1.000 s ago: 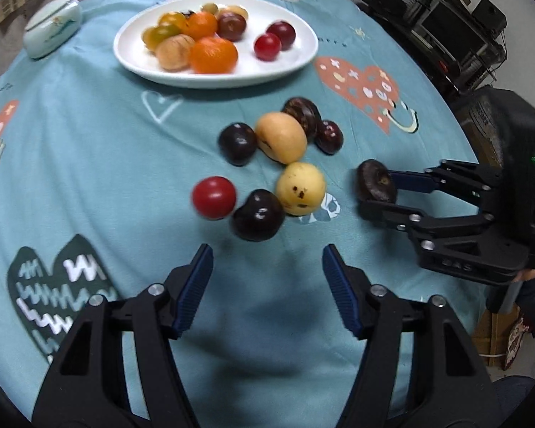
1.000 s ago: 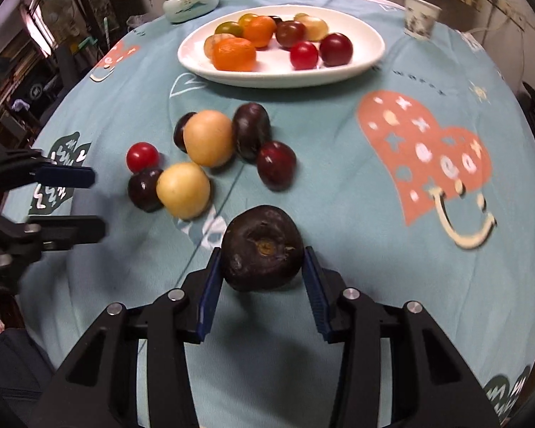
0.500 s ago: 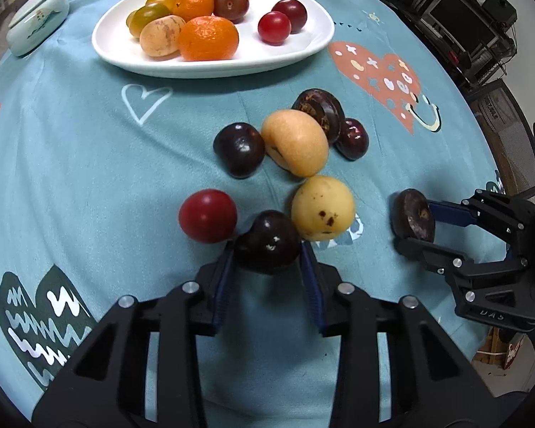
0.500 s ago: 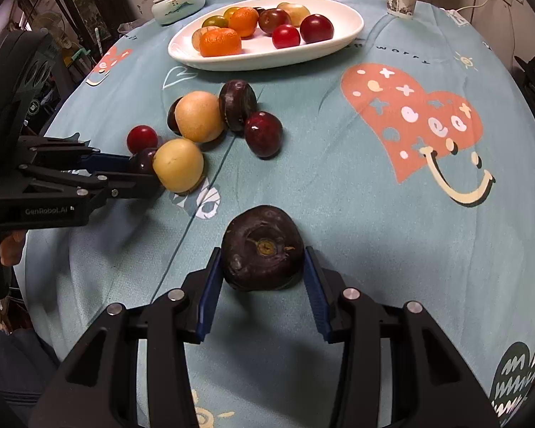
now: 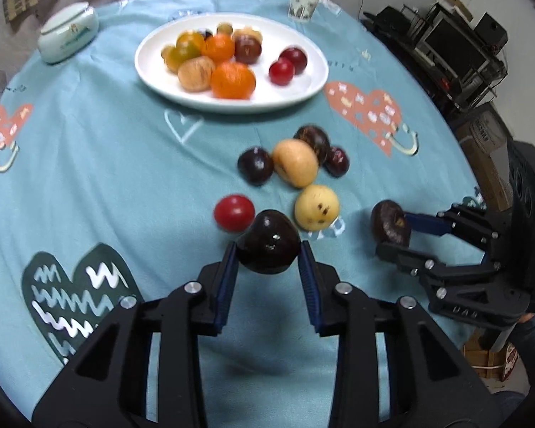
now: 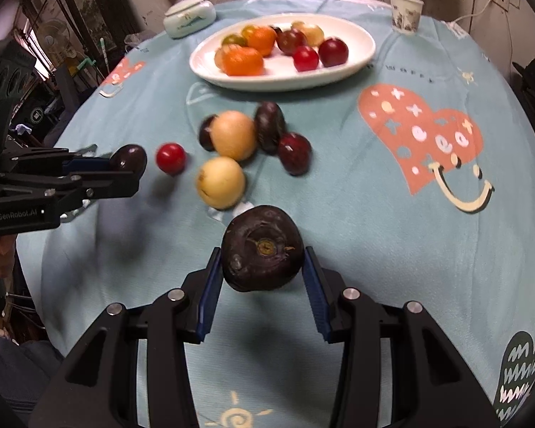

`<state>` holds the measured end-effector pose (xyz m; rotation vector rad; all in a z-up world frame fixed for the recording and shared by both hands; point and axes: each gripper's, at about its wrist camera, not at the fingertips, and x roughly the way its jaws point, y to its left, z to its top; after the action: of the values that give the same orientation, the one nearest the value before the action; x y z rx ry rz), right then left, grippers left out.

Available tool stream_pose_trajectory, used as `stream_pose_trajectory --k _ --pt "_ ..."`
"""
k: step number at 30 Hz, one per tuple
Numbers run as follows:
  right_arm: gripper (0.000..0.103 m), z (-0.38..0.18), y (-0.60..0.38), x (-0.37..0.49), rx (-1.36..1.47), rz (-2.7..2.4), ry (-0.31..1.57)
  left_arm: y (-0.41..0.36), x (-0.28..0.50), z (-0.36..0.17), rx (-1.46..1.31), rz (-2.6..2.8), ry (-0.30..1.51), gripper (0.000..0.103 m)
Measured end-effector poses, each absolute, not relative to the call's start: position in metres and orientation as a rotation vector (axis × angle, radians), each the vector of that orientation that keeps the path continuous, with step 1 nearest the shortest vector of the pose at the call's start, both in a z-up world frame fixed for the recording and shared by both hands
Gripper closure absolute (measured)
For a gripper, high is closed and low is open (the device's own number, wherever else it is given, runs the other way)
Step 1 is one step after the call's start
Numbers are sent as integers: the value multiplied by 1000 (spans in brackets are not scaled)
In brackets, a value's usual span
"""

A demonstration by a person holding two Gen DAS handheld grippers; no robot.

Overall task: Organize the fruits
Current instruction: 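Grasp a dark plum with the left tool while the right tool grasps a large dark plum, then carry both held plums over the white plate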

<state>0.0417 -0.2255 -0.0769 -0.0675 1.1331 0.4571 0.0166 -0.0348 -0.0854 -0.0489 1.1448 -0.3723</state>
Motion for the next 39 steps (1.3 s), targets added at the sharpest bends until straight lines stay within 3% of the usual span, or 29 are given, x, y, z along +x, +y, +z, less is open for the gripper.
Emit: stream_pose_trajectory --k 16,39 --pt "58 -6 -213 55 -3 444 960 -37 44 -9 67 -252 956 68" --pt "58 -2 -221 115 12 419 942 -35 102 -27 61 -201 990 68"
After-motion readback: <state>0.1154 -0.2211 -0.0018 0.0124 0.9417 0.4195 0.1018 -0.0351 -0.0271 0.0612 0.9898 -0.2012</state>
